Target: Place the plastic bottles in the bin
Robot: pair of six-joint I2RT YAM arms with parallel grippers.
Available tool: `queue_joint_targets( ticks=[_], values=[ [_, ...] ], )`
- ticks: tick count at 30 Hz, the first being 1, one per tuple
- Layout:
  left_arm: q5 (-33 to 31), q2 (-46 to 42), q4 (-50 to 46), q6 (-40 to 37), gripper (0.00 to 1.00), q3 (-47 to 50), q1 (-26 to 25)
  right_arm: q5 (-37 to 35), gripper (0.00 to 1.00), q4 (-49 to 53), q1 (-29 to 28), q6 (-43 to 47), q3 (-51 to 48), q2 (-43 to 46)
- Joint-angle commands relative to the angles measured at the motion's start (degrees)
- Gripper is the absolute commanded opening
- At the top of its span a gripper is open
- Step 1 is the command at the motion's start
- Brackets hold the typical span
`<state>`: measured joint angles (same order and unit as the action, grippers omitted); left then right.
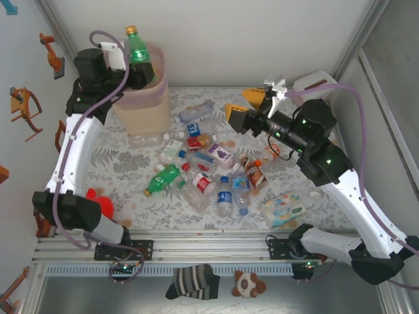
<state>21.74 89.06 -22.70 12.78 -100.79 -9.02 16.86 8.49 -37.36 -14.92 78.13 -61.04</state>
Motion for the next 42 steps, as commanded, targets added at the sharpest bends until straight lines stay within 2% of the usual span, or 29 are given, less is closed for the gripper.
queue_joint_targets(
  ticks=[1, 8, 17, 21, 29, 42],
  values=[
    [-2.3, 4.9, -5.3, 0.0, 0.50, -5.3, 2.6, -0.9, 0.76, 0.4, -0.3, 0.9, 1.3, 0.9],
    [-6.8, 17.1, -9.1, 0.1, 0.49, -17.2, 3.8, -2.0, 0.76, 1.3, -0.3, 0.9, 0.9, 1.5],
    [-3.8, 38.3, -21.0, 1.8, 0.48, -40.8, 4.1, -3.9, 0.76, 4.2, -0.3, 2.0, 1.6, 2.2],
    [-2.6, 44.9, -27.2, 1.8, 0.48, -49.4, 4.1, -4.9, 0.76, 4.7, -0.2, 2.4, 1.2, 2.8],
    [-0.2, 46.9, -27.7, 2.9, 0.48, -44.3, 3.9, -7.2, 0.76, 8.0, -0.3, 4.6, 1.5, 3.0],
    [1.6, 52.1, -35.3, 1.8, 0.51, -43.8, 3.7, -8.8, 0.77, 9.4, -0.3, 6.1, 1.4, 3.6]
  ],
)
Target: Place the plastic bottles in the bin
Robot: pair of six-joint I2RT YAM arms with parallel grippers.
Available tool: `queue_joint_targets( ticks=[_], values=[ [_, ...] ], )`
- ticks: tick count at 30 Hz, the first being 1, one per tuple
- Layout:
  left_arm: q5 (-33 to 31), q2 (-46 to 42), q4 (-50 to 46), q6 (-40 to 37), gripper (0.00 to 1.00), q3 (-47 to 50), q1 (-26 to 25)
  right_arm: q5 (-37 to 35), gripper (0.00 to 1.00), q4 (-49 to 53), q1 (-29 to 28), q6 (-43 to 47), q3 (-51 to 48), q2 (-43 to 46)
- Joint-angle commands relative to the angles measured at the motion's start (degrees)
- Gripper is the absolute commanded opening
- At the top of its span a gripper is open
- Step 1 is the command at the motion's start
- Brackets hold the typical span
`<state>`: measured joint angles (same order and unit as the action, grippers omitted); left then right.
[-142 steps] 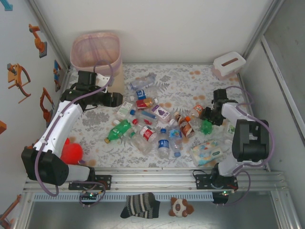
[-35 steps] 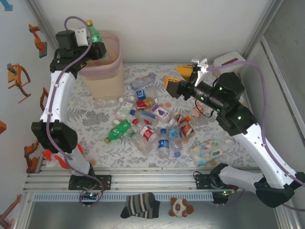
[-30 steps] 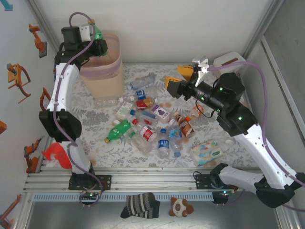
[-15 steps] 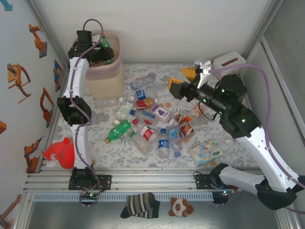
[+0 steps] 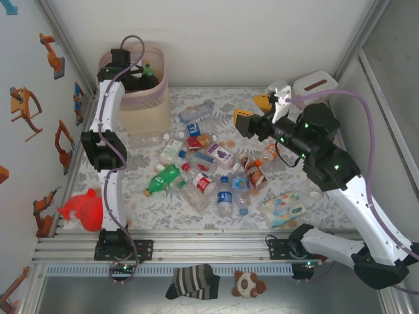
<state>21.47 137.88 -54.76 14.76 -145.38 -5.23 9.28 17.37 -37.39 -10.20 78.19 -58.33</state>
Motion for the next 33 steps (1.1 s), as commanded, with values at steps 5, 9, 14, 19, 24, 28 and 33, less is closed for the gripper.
queue_joint_targets(
  ticks=[5, 9, 14, 19, 24, 28, 33],
  values=[
    [1.3, 5.5, -7.9, -1.0, 0.58, -1.9, 0.1, -1.3, 0.77, 1.0, -0.2, 1.5, 1.4, 1.2],
    [0.9, 5.1, -8.3, -1.1, 0.64, -1.9, 0.1, -1.5, 0.77, 1.1, -0.2, 1.5, 1.6, 1.5],
    [0.2, 3.7, -8.2, -1.2, 0.71, -2.8, 0.1, -1.4, 0.77, 1.1, -0.2, 1.4, 1.7, 1.6],
    [-0.2, 2.3, -8.2, -1.5, 0.74, -3.6, 0.4, -1.6, 0.77, 1.0, -0.3, 1.2, 1.6, 1.9],
    [-1.0, 0.2, -8.0, -1.7, 0.75, -4.7, 0.6, -1.9, 0.76, 1.1, -0.2, 1.2, 1.4, 2.4],
    [-1.0, -1.9, -7.4, -1.6, 0.76, -5.5, 0.9, -2.2, 0.76, 1.0, -0.2, 1.3, 1.0, 2.8],
    [-1.0, -5.1, -6.5, -1.7, 0.76, -5.8, 1.1, -2.2, 0.77, 0.9, -0.3, 1.2, 0.8, 3.0]
  ],
)
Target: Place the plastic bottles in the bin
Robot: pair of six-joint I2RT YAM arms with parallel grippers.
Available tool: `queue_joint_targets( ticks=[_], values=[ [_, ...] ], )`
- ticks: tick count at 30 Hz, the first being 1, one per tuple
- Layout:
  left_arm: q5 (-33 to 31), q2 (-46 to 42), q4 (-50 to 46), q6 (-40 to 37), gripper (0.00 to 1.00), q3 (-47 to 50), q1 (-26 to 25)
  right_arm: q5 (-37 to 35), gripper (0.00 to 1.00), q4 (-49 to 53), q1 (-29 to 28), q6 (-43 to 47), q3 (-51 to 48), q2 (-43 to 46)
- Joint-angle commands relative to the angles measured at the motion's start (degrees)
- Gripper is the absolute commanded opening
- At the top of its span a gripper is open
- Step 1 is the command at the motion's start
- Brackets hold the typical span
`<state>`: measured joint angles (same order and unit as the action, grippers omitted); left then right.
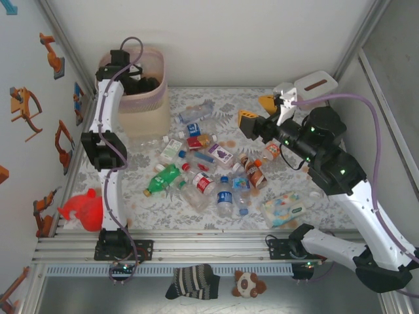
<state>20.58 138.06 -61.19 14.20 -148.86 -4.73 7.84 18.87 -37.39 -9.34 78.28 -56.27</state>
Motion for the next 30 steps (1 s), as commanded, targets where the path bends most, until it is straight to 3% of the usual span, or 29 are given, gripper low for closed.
queue_joint_targets(
  ticks=[1, 11, 17, 20, 23, 30],
  values=[
    [-0.1, -5.9, -0.1, -1.3, 0.76, -2.4, 0.6, -0.7, 0.76, -0.7, -0.2, 0.3, 0.7, 1.0],
    [-0.8, -13.1, -0.9, -6.1, 0.76, -1.5, 0.5, -1.2, 0.76, -0.9, -0.2, 1.0, -0.1, 1.1],
    [-0.2, -19.4, -0.4, -18.0, 0.76, 3.1, -1.2, -1.3, 0.77, -1.1, -0.2, 1.6, -0.7, 0.7],
    [6.5, -23.0, -0.1, -25.6, 0.76, 6.7, -1.6, -1.0, 0.77, -1.2, -0.2, 2.0, -0.8, 0.5],
    [8.6, -26.7, -0.4, -33.2, 0.76, 11.3, -2.6, -0.8, 0.76, -1.2, -0.2, 2.1, -1.1, 0.5],
    [7.6, -36.9, 1.6, -50.9, 0.77, 27.7, -5.7, -1.2, 0.77, -1.1, -0.2, 3.0, -2.0, 1.1]
  ],
)
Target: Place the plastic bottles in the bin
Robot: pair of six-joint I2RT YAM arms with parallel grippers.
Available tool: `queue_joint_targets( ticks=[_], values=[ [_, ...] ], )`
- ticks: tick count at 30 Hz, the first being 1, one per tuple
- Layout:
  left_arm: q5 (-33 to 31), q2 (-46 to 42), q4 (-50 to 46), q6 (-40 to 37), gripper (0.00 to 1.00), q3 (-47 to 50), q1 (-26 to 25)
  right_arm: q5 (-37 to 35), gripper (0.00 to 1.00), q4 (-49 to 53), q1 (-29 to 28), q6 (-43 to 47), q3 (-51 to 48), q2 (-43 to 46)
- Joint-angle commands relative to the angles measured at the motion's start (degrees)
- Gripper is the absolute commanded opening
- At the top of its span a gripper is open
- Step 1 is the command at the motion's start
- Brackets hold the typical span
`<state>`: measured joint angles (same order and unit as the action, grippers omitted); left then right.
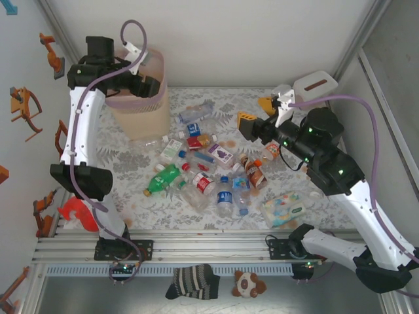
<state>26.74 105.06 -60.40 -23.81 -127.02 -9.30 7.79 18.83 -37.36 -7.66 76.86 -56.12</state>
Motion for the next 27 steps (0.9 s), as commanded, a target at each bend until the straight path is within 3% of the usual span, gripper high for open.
queue_joint_targets(
  ticks=[1, 5, 8, 16, 27],
  values=[
    [0.5, -6.3, 3.3, -15.5, 0.77, 10.5, -2.1, -1.3, 0.76, -0.9, -0.2, 1.5, -0.5, 1.0],
    [-4.3, -17.9, 18.3, -25.9, 0.84, 32.0, -6.2, -1.4, 0.77, -0.5, -0.2, 1.9, -0.9, 0.8],
    [-7.2, -23.4, 25.2, -29.4, 0.91, 42.0, -7.9, -1.6, 0.76, -0.5, -0.2, 2.1, -1.4, 0.7],
    [-12.4, -26.3, 27.4, -33.1, 0.90, 53.6, -7.8, -2.5, 0.76, 0.5, -0.2, 3.2, -2.0, 0.4],
    [-19.5, -18.7, 29.5, -34.6, 0.84, 59.4, -5.8, -3.9, 0.77, 2.2, -0.2, 3.8, -3.5, 1.0]
  ],
)
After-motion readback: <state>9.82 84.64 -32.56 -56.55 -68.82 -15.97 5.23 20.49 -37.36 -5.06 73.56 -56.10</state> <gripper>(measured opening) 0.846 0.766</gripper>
